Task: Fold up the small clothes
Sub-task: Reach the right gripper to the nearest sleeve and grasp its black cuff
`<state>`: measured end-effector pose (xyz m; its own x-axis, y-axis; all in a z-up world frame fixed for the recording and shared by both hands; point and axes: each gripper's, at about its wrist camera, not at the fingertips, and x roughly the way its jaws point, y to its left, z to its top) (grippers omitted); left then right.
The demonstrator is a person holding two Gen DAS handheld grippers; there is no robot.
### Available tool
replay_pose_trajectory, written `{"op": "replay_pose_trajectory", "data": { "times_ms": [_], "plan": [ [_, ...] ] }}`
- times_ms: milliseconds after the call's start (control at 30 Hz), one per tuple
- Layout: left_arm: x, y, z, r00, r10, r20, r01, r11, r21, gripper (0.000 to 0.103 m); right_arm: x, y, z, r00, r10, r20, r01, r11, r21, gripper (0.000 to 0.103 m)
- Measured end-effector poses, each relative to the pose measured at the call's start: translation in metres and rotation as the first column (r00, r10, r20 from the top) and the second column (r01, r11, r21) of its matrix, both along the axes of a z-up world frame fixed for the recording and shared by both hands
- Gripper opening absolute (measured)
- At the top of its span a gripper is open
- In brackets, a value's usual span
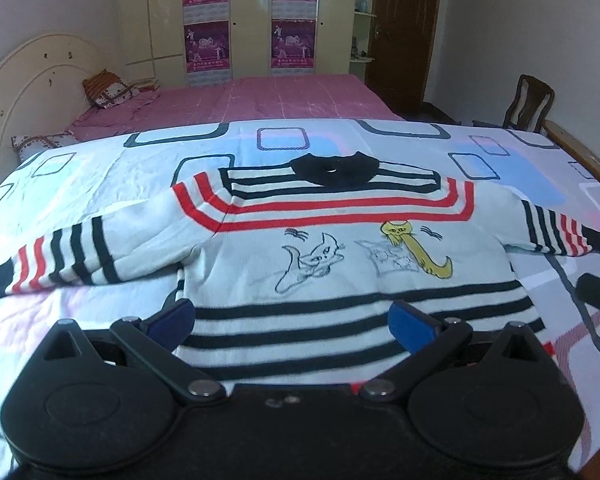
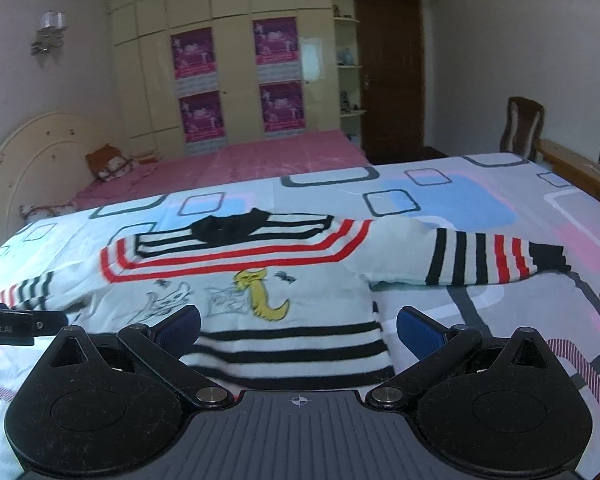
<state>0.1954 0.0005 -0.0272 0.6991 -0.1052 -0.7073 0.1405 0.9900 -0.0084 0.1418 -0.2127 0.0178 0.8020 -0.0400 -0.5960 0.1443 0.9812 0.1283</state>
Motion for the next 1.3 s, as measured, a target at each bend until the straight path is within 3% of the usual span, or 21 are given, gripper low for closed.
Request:
{"op": "replay_pose_trajectory", "data": {
  "times_ms": [200,367,600,800,867,900,933,1167,1233,1300],
  "plan": [
    [0.025,-0.012,-0.011,1.000,0.009,0.020,-0.009,1.000,0.015,0.103,0.029,-0.038,-0.017,0.999,-0.028,-0.044,0.028,0.999,-0.016,0.103],
    [0.045,-0.031,-0.022,0.998,0.044,0.055,-0.046,0.999,0.029,0.103,0.056,-0.093,-0.039,0.995,-0.062,-0.080,0.061,0.998,-0.004,0.103],
    [0.085,-0.071,-0.041,0.995,0.094,0.029,-0.095,0.995,0.011,0.103,0.083,-0.168,-0.067,0.988,-0.109,-0.108,0.110,0.994,0.005,0.103],
    [0.116,-0.107,-0.057,0.995,0.097,-0.003,-0.097,0.995,0.033,0.103,0.096,-0.239,-0.092,0.968,-0.214,-0.129,0.220,0.975,0.030,0.102],
    [0.122,-0.117,-0.061,0.995,0.095,-0.003,-0.095,0.995,0.043,0.102,0.098,-0.261,-0.100,0.957,-0.255,-0.139,0.261,0.965,0.031,0.092],
    [0.126,-0.121,-0.064,0.996,0.092,-0.008,-0.091,0.995,0.048,0.102,0.100,-0.270,-0.104,0.950,-0.272,-0.153,0.280,0.959,0.038,0.072],
    [0.129,-0.125,-0.066,0.996,0.088,-0.014,-0.087,0.995,0.050,0.102,0.101,-0.282,-0.109,0.941,-0.293,-0.172,0.305,0.951,0.051,0.068],
    [0.141,-0.137,-0.078,0.995,0.090,-0.047,-0.086,0.994,0.074,0.093,0.107,-0.332,-0.134,0.902,-0.374,-0.218,0.400,0.912,0.088,0.068],
    [0.143,-0.136,-0.080,0.994,0.095,-0.060,-0.090,0.993,0.079,0.088,0.110,-0.344,-0.140,0.897,-0.381,-0.225,0.413,0.903,0.117,0.048],
    [0.145,-0.134,-0.081,0.992,0.101,-0.072,-0.095,0.992,0.078,0.083,0.112,-0.354,-0.144,0.890,-0.402,-0.215,0.437,0.887,0.147,0.042]
  ]
}}
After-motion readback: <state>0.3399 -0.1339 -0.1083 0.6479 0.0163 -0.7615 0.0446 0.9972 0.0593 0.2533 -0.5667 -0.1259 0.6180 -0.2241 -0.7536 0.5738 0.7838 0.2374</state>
